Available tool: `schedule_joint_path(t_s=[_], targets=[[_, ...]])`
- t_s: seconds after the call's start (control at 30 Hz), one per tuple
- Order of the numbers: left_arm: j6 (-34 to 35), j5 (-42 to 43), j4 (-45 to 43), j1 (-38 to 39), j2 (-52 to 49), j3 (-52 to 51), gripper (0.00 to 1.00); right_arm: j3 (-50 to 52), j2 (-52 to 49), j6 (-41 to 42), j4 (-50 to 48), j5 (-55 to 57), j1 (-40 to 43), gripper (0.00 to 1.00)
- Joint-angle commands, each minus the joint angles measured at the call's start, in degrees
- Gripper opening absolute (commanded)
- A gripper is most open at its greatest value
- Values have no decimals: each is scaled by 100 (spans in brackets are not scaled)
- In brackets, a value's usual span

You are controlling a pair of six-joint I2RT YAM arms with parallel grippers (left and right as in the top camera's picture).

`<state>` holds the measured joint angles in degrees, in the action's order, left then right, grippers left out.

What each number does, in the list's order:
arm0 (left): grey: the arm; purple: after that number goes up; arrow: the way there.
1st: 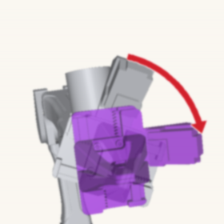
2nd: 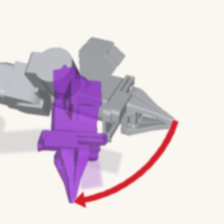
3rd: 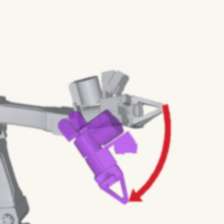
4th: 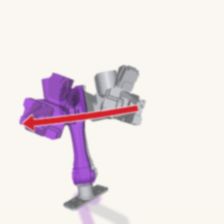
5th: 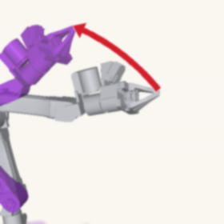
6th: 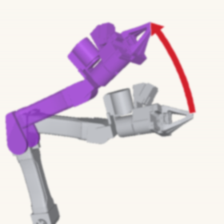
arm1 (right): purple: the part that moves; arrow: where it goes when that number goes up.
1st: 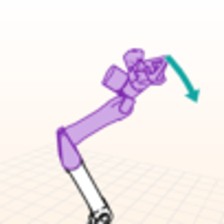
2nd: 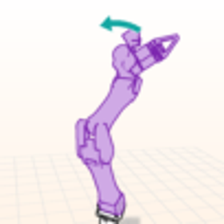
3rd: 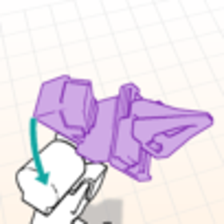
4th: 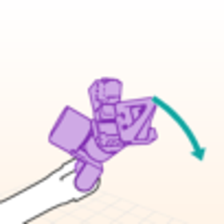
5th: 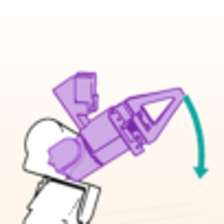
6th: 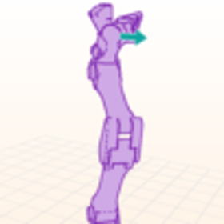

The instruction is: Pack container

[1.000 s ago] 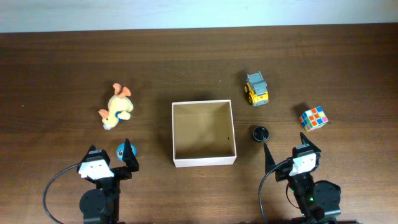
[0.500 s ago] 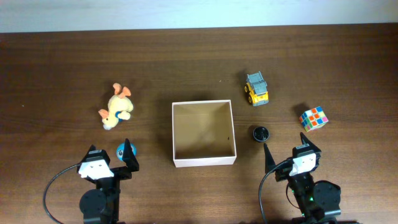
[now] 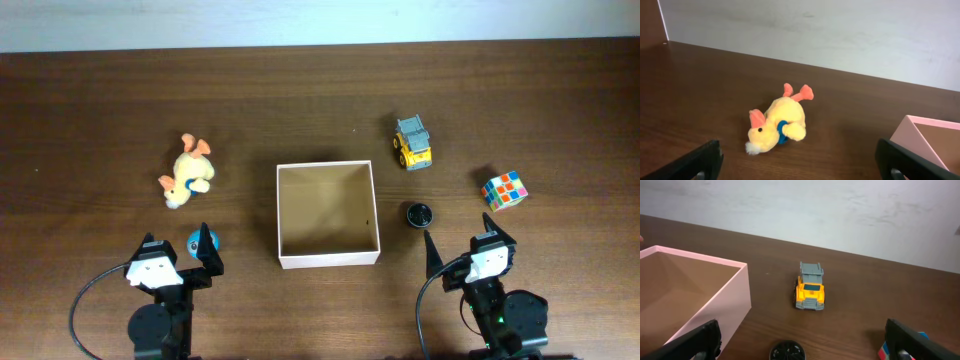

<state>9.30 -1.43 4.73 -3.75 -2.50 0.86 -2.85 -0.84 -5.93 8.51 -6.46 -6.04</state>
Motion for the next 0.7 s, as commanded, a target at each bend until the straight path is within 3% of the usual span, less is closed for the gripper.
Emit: schedule_joint_path(t_s=[0.0,0.27,0.5,0.67], targets=[[26,83,4,-33,42,-35,99,61,63,63,-24,26,35,99],[26,81,4,-33,42,-35,99,61,63,68,-264,-42,35,99],[26,81,4,-33,42,-35,99,-98,48,2293,-120,-98,35,99],[26,81,4,-33,42,-35,99,-1237,-249,2481,1108,-297,35,99]])
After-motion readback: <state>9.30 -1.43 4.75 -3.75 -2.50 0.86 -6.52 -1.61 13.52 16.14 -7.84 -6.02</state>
